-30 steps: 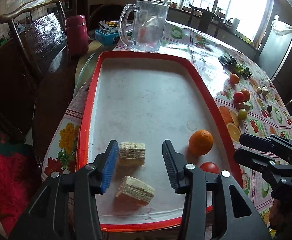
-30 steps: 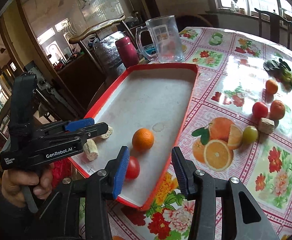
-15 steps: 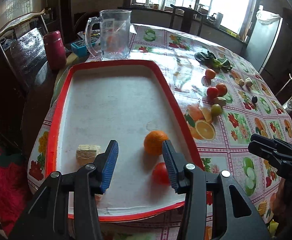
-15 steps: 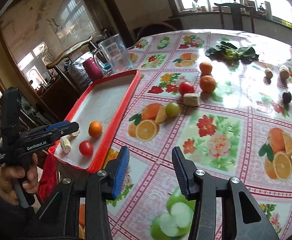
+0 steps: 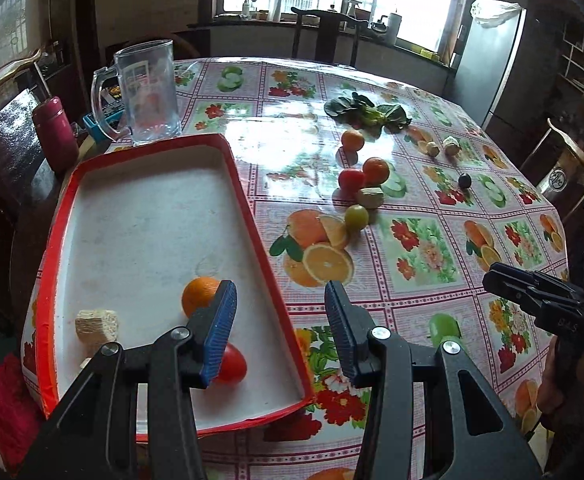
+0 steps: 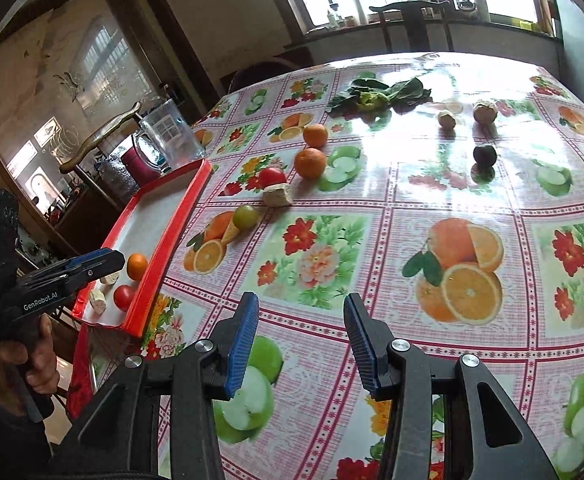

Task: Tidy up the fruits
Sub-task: 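Move both open tools back over the table toward the green fruit and dark plum, then grasp the green fruit with the left tool while the right tool grasps the dark plum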

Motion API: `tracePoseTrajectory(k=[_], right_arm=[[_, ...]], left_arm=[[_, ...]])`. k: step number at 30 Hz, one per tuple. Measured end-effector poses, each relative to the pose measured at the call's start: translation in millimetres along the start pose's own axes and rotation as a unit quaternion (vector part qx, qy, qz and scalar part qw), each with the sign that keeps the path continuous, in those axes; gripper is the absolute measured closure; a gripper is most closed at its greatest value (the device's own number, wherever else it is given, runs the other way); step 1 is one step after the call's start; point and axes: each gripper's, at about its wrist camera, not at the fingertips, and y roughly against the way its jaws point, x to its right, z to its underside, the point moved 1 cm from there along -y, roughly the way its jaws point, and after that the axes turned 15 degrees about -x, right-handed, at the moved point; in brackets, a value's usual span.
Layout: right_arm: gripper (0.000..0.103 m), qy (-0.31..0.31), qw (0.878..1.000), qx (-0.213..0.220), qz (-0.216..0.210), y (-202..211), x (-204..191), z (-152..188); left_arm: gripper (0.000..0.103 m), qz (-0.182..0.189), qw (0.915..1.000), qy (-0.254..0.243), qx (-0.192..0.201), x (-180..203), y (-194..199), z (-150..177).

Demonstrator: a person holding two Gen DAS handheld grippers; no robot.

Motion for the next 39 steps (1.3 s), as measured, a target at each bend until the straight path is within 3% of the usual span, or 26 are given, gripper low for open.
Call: tracePoseTrajectory(k=[22,39], right_arm=[[0.056,-0.039,0.999,0.007,0.024,2.7,47.7,-4.0],[0.056,-0.056,0.994,0.015,0.091,-11.9,104.4,-61.1]], left_arm=[[0.059,0.029,0.9985,-0.043,-0.019,58.8,-24.7,-20.7],[0.059,0.046,0.9977,-0.020,-0.045,66.7,-72.2,-57.2]])
